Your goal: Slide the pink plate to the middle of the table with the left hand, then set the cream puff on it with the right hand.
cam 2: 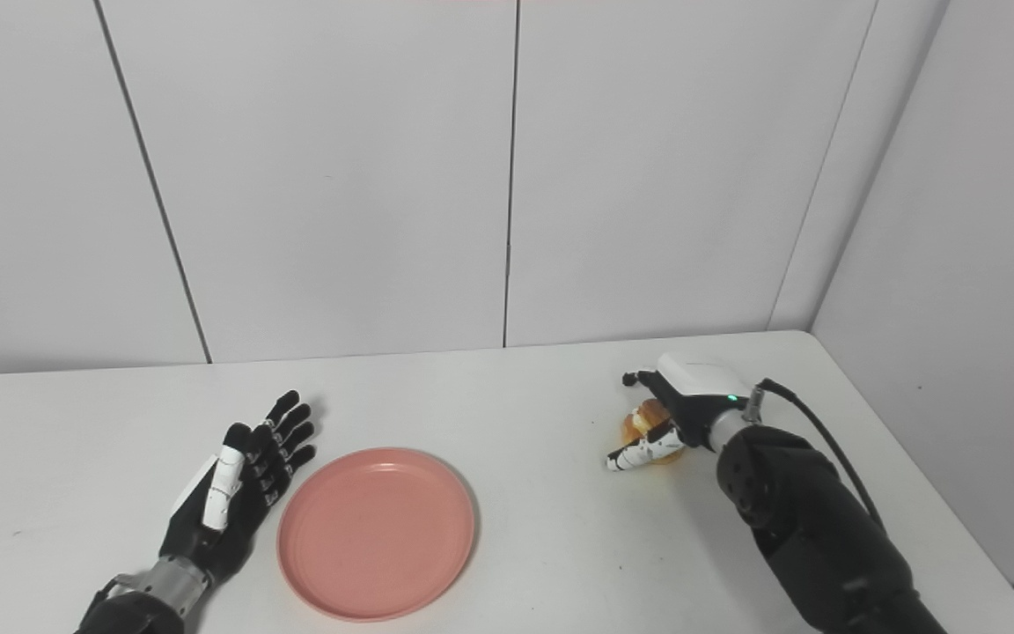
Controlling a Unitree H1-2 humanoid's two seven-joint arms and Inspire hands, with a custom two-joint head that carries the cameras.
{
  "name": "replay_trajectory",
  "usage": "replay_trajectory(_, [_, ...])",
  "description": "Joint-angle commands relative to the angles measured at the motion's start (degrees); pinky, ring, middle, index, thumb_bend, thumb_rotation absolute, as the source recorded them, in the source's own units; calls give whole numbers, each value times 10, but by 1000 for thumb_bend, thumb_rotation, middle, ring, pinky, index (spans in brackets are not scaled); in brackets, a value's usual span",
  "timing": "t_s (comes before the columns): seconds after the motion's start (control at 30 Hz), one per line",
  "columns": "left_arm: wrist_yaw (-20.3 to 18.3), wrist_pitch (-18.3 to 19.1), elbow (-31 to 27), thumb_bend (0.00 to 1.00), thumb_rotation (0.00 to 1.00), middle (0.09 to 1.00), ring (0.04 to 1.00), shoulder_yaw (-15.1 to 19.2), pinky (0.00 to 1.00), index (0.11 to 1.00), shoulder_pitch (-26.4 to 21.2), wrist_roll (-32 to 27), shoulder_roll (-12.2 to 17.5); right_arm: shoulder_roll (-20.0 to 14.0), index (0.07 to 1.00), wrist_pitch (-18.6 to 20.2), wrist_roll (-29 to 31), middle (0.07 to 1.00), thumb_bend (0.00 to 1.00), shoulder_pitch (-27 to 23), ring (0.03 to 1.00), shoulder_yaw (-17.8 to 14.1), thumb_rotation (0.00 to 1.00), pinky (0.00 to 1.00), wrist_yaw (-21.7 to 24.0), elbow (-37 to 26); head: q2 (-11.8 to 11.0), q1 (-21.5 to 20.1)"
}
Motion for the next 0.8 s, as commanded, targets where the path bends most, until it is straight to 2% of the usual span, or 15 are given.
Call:
replay_trajectory(0.0, [8,38,18,919,959,999,1000,-3,973,1000,26,11,5,-15,822,10,0,864,1000,-23,860,-2,465,726,-1,-10,1,-1])
replay_trajectory(0.27, [2,41,17,914,960,1000,1000,-3,985,1000,27,6,8,-19,813,9,7,846,1000,-21,831,3,482,669,12,-9,3,-2])
replay_trajectory(0.53, [3,43,14,913,956,1000,1000,-4,975,1000,27,9,9,-22,805,10,9,844,1000,-18,820,3,435,656,20,-13,4,-4])
replay_trajectory(0.67, [2,42,15,908,959,1000,1000,-5,974,1000,28,8,9,-19,801,15,12,836,1000,-15,802,0,326,642,19,-14,5,-3])
replay_trajectory(0.7, [2,40,17,905,959,1000,1000,-5,965,1000,28,8,9,-18,803,17,13,835,982,-15,799,-1,228,639,20,-15,5,-3])
replay_trajectory(0.73, [3,40,16,904,959,1000,1000,-5,962,1000,28,9,9,-17,804,18,14,835,976,-14,798,-3,194,637,18,-15,5,-3])
replay_trajectory(0.77, [4,41,14,910,956,996,1000,-5,956,1000,29,9,9,-16,804,20,16,833,967,-13,786,-4,109,616,17,-15,6,-4])
